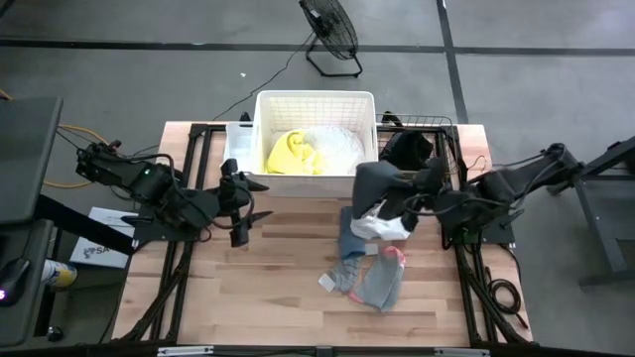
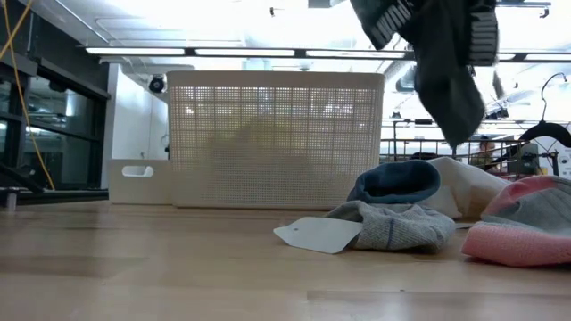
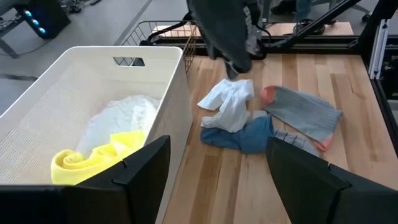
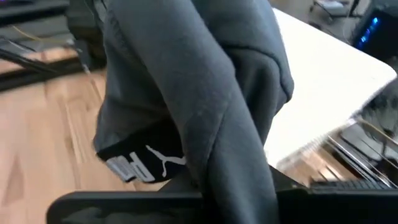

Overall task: Pick & Place Cloths
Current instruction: Put the gray shorts into the wire basket, then put the white shorts into the wire basket

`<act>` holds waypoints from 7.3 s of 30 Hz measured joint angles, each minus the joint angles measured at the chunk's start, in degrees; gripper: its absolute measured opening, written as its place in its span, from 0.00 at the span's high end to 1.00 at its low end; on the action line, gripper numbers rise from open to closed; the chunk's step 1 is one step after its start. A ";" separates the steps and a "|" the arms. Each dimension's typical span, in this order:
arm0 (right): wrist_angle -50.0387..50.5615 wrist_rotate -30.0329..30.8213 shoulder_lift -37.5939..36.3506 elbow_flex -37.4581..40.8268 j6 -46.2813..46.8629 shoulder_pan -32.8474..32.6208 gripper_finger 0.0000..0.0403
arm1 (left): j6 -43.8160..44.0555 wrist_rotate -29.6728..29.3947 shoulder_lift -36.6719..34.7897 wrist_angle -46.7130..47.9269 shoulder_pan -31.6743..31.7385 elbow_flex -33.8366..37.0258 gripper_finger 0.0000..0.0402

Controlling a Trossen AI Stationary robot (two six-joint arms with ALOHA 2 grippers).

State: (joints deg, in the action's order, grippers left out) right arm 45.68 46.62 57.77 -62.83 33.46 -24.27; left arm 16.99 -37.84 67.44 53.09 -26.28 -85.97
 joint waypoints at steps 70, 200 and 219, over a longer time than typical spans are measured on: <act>13.07 -9.11 15.65 0.00 -53.72 58.18 0.96 | -0.83 2.70 2.73 1.13 -0.02 0.04 0.36; -14.82 -5.69 21.19 22.40 5.44 -6.32 0.40 | 9.88 3.82 2.71 10.55 0.00 0.02 0.36; -14.70 -2.50 28.84 22.38 10.25 -9.59 0.55 | 10.47 3.91 2.71 10.52 -0.02 0.02 0.36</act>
State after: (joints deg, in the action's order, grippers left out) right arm 30.98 44.13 86.61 -40.45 43.70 -33.87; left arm 27.46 -33.93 70.15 63.61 -26.30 -85.95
